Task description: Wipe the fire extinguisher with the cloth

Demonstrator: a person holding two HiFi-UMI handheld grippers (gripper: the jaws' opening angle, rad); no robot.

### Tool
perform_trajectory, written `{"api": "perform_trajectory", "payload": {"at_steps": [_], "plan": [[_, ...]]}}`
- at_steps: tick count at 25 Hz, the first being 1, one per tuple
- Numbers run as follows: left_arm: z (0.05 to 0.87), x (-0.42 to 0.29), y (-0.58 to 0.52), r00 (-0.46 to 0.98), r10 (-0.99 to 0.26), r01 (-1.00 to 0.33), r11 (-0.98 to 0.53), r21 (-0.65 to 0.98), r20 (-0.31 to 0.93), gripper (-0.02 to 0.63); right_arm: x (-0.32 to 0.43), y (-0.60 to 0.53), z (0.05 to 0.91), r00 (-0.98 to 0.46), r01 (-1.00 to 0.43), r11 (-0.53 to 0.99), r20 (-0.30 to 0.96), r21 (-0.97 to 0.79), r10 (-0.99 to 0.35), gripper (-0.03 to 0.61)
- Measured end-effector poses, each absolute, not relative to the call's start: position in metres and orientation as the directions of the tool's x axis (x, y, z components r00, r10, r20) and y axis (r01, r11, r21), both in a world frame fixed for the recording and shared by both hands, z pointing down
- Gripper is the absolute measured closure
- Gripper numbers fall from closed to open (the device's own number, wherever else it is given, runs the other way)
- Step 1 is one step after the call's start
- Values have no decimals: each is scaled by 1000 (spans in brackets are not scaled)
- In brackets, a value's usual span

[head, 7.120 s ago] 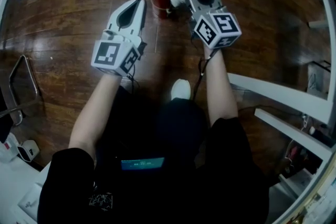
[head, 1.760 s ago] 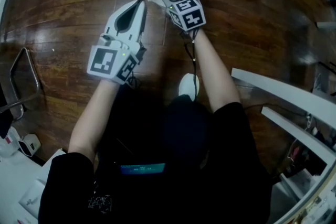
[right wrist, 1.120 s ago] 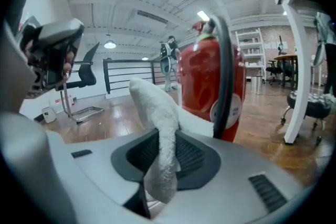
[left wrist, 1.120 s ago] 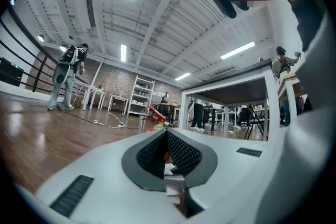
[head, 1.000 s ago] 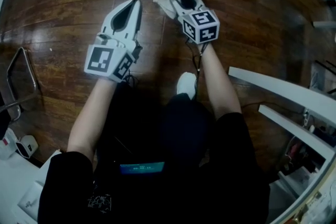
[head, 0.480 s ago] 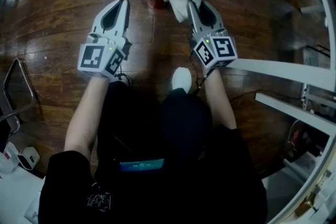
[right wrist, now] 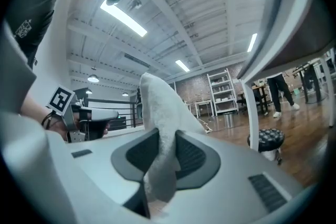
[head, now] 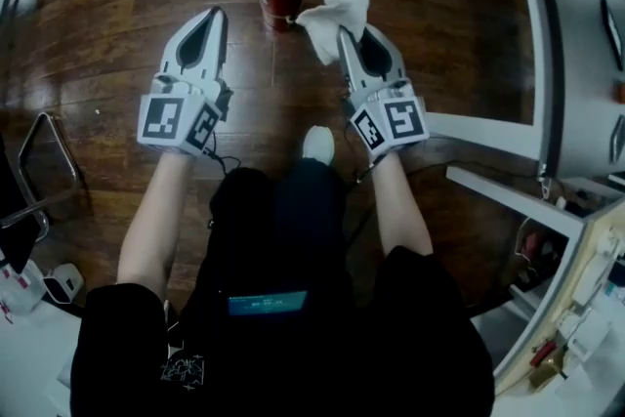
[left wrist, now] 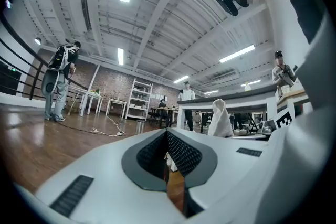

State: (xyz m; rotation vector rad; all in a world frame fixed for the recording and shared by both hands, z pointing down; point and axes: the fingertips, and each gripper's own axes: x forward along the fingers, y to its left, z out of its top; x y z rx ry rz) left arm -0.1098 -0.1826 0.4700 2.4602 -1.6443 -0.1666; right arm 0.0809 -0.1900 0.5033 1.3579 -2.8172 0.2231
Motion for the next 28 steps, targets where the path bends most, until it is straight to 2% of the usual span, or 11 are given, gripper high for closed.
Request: {"api": "perform_trajectory", "payload": {"at_steps": [7, 16, 28], "plan": [[299, -83, -136, 442, -896, -877, -423, 227, 37, 611, 99, -127, 317, -604, -789, 585, 62, -186, -795, 469], [92, -109, -42, 445, -895, -872, -425, 242, 34, 611, 74, -16, 114, -561, -820, 541, 79, -185, -824, 469], [-19, -158, 78, 433, -901, -878, -426, 218, -15, 611, 41, 105, -10, -482, -866, 477, -1, -152, -876, 469]]}}
